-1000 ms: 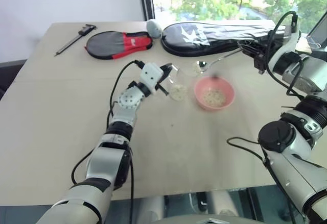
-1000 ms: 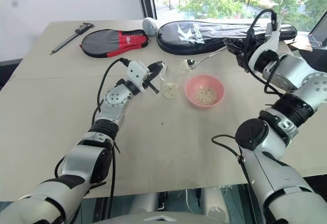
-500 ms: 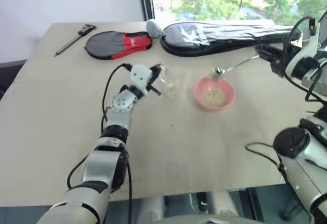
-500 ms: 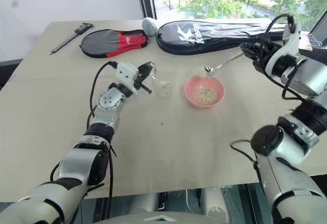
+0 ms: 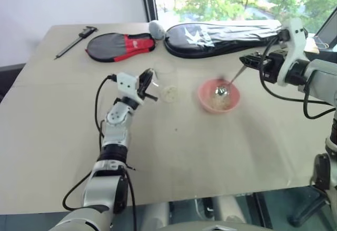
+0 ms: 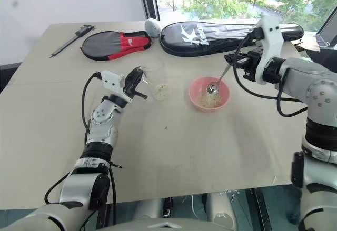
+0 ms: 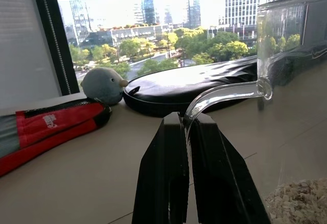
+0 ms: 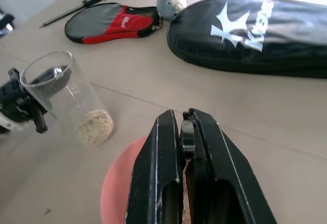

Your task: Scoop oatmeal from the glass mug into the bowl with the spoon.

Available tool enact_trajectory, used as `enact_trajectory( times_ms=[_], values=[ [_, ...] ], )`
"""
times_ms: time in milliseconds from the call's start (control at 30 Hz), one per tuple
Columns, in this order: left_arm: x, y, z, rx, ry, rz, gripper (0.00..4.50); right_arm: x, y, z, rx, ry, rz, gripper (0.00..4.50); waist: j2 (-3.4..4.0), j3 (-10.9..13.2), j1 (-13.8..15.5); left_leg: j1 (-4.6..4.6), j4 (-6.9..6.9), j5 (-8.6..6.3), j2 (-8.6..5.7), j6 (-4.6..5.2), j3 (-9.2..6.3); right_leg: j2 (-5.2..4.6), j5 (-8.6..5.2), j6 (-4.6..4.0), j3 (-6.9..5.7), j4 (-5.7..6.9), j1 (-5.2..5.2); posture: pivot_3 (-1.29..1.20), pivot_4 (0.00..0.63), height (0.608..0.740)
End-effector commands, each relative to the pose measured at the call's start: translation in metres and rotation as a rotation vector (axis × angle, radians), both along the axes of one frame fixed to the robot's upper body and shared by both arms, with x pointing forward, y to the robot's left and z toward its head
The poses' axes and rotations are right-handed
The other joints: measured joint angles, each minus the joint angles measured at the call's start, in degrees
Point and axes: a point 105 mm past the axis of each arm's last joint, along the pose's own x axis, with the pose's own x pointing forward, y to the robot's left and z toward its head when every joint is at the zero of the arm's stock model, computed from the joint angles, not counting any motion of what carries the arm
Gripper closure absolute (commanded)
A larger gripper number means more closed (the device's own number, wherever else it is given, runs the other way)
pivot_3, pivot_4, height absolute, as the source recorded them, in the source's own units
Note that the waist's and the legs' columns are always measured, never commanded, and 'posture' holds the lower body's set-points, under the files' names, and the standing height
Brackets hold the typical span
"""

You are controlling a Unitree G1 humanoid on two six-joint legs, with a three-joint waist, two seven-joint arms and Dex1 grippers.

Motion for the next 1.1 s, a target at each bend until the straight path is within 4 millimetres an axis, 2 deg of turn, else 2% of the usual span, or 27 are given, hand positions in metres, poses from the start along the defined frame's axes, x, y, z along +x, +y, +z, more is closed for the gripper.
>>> enact_trajectory(
  times_ms=[33,133,233,333,367,533,667,867,1100],
  values=[
    [-0.007,0.002,0.013,-0.03,-0.05,0.019,4.46,-0.007,0.008,0.013,-0.091,-0.134,0.07,4.5,0.0,0.0,0.1,-0.01,0.0,0.0,-0.01,0.0,0.01,-0.01,0.0,0.0,0.0,-0.01,0.0,0.0,0.15,0.74],
    [-0.012,0.003,0.01,-0.036,-0.041,0.038,4.46,-0.006,0.009,0.012,-0.15,-0.186,0.087,4.5,0.0,0.0,0.3,-0.01,0.02,0.0,-0.01,-0.01,0.0,-0.01,0.0,0.0,0.0,-0.01,0.0,0.0,0.15,0.74],
    [-0.017,0.002,0.007,-0.037,-0.033,0.044,4.46,-0.002,0.008,0.015,-0.139,-0.214,0.072,4.5,0.0,0.0,0.7,0.01,0.02,0.01,-0.01,-0.01,0.01,0.0,0.0,0.0,0.0,0.0,0.01,0.0,0.15,0.74],
    [-0.022,-0.002,0.002,-0.033,-0.021,0.04,4.46,0.004,0.008,0.024,-0.023,-0.209,0.043,4.5,-0.01,0.0,0.8,0.04,0.06,0.02,-0.01,-0.03,0.01,0.0,0.0,-0.01,-0.01,0.01,0.05,0.0,0.15,0.74],
    [-0.023,-0.003,0.001,-0.032,-0.017,0.04,4.46,0.006,0.012,0.033,0.064,-0.203,0.044,4.5,-0.01,0.0,0.8,0.04,0.06,0.02,-0.02,-0.03,0.02,0.0,0.0,-0.01,0.0,0.01,0.05,0.0,0.15,0.74],
    [-0.028,-0.009,0.0,-0.022,-0.013,0.033,4.46,0.006,0.039,0.073,0.395,-0.154,0.125,4.5,0.05,0.0,0.8,0.1,0.11,0.04,-0.03,-0.07,0.04,0.0,0.0,-0.01,0.04,0.19,0.04,0.0,0.15,0.74],
    [-0.029,-0.015,0.001,0.012,-0.02,0.019,4.46,0.0,0.058,0.083,0.54,-0.064,0.211,4.5,0.05,0.0,0.9,0.09,0.1,0.05,-0.03,-0.07,-0.03,0.0,0.0,-0.02,-0.04,0.22,0.06,0.0,0.15,0.74],
    [-0.03,-0.017,0.001,0.027,-0.026,0.02,4.46,-0.005,0.083,0.06,0.49,0.041,0.26,4.5,0.06,0.0,0.9,0.03,0.1,0.05,-0.11,-0.08,-0.02,-0.1,0.0,-0.01,-0.04,0.18,0.08,0.0,0.15,0.74],
    [-0.038,-0.026,0.003,0.099,-0.045,-0.018,4.46,-0.001,0.102,0.038,0.399,0.047,0.252,4.5,0.06,0.0,0.7,0.04,0.1,0.04,-0.11,-0.06,-0.06,-0.09,0.0,-0.01,-0.06,0.2,0.08,0.0,0.15,0.74]
  ],
)
